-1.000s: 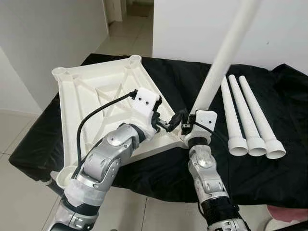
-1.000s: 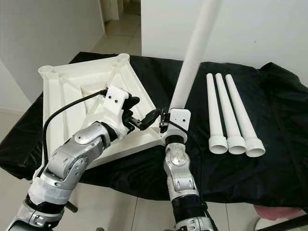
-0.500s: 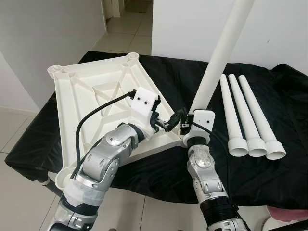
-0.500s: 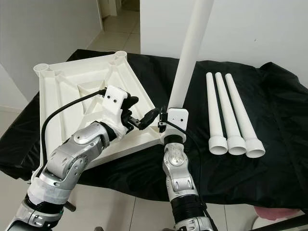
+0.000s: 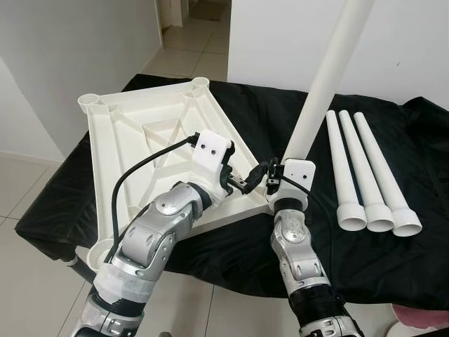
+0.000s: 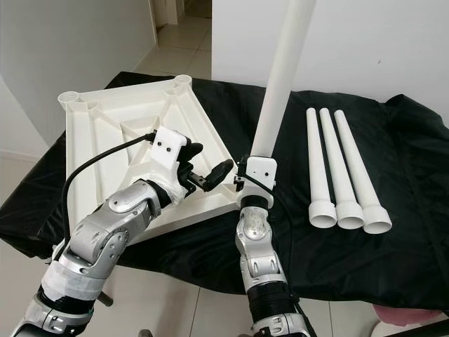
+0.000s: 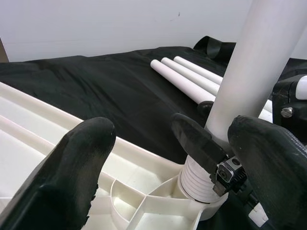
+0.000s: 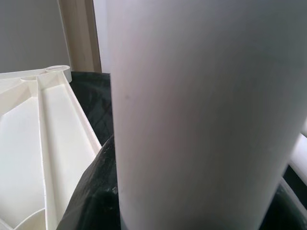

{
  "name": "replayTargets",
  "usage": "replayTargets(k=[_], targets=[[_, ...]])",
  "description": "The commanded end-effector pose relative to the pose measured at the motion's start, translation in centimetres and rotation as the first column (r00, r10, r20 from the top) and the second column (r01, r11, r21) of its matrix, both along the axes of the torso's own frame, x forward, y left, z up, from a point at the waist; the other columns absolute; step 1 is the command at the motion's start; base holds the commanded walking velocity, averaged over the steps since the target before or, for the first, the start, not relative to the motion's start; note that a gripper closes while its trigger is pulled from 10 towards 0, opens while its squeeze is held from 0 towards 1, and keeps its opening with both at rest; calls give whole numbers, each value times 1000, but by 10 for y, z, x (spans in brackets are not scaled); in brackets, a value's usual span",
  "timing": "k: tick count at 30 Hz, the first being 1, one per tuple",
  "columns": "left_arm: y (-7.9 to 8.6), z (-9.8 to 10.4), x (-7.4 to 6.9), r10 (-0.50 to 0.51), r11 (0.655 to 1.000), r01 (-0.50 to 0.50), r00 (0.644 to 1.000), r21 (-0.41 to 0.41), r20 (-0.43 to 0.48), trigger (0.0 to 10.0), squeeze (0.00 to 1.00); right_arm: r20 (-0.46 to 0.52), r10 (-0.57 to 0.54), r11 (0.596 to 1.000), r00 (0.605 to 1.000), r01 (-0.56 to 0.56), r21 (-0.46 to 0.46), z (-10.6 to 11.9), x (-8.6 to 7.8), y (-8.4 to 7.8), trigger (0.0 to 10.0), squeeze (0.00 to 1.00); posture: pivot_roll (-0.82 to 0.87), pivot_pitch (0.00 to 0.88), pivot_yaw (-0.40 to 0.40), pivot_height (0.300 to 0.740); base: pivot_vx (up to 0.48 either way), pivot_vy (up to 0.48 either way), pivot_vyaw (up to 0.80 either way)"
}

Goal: Building children table

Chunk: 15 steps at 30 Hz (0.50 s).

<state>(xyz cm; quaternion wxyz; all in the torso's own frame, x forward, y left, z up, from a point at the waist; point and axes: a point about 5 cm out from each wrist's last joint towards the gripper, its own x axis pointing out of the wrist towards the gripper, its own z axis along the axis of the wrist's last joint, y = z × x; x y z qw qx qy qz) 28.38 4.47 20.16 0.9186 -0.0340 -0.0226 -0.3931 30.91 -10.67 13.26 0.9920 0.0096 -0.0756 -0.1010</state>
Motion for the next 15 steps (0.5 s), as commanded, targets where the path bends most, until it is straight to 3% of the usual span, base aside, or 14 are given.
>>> replayTargets(k=[1,15], targets=[[-1,-1,0,-47,999,47,999,4,7,10000,0,-128,-49,998,991,52,26,-26,-5,-4,10000,0,-31,0,-10,740,0,0,0],[1,0,0,-39,999,39,999,8,13,10000,0,-119,-48,998,992,52,35,-25,-4,-6,10000,0,-30,0,-6,740,0,0,0]])
